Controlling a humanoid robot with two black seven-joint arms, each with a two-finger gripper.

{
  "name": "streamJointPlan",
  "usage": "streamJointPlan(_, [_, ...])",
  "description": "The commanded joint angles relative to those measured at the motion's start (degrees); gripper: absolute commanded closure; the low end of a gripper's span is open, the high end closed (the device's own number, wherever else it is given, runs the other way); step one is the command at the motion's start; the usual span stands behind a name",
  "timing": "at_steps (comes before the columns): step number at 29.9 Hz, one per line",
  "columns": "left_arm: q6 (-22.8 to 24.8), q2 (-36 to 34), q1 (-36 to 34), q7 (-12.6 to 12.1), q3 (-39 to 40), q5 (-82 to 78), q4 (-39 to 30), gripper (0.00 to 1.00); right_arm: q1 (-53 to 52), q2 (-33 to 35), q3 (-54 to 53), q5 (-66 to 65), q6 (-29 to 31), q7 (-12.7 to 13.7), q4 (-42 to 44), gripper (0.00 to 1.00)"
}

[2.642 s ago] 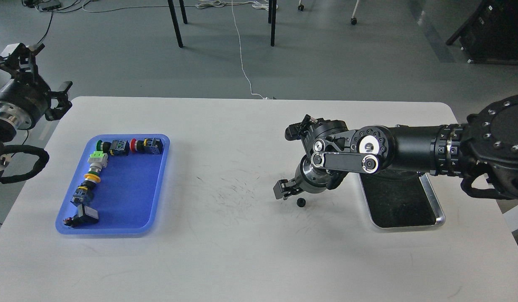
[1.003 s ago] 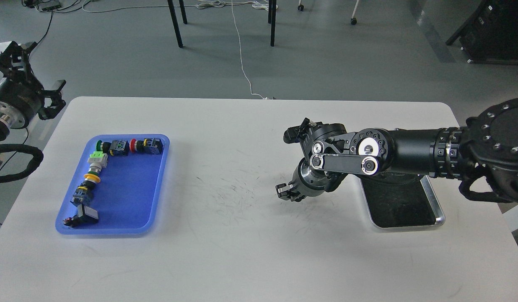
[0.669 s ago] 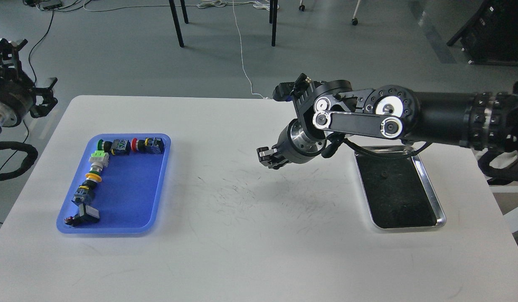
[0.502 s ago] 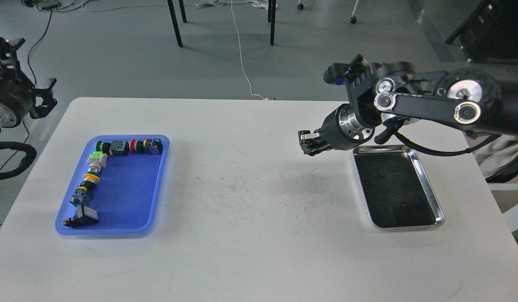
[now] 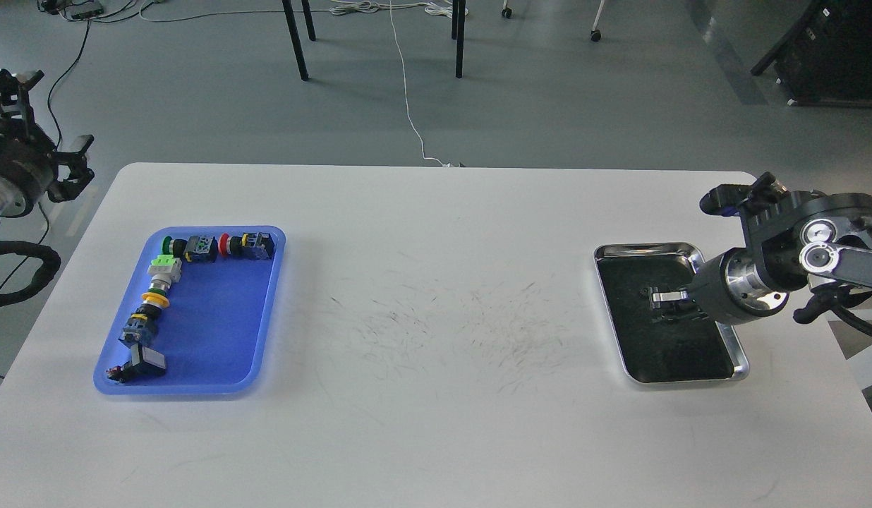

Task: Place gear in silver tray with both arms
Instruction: 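Lower the gear into the silver tray and open the right gripper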

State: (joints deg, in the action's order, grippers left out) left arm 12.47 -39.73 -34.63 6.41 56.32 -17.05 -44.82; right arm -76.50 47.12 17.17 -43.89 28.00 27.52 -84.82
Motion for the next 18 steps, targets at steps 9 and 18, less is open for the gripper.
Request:
streamJointPlan(9, [0.0, -0.1, -0.1, 0.0, 0.1, 0.1, 0.0, 0.02, 6.1, -2.6, -0.7, -4.3, 0.0, -0.4, 6.8, 0.87])
streamJointPlan(18, [0.0, 0.0, -0.1, -0.1, 0.3, 0.1, 0.0, 0.02, 6.8, -7.2, -1.5, -4.3, 0.0, -0.4, 11.5, 0.78])
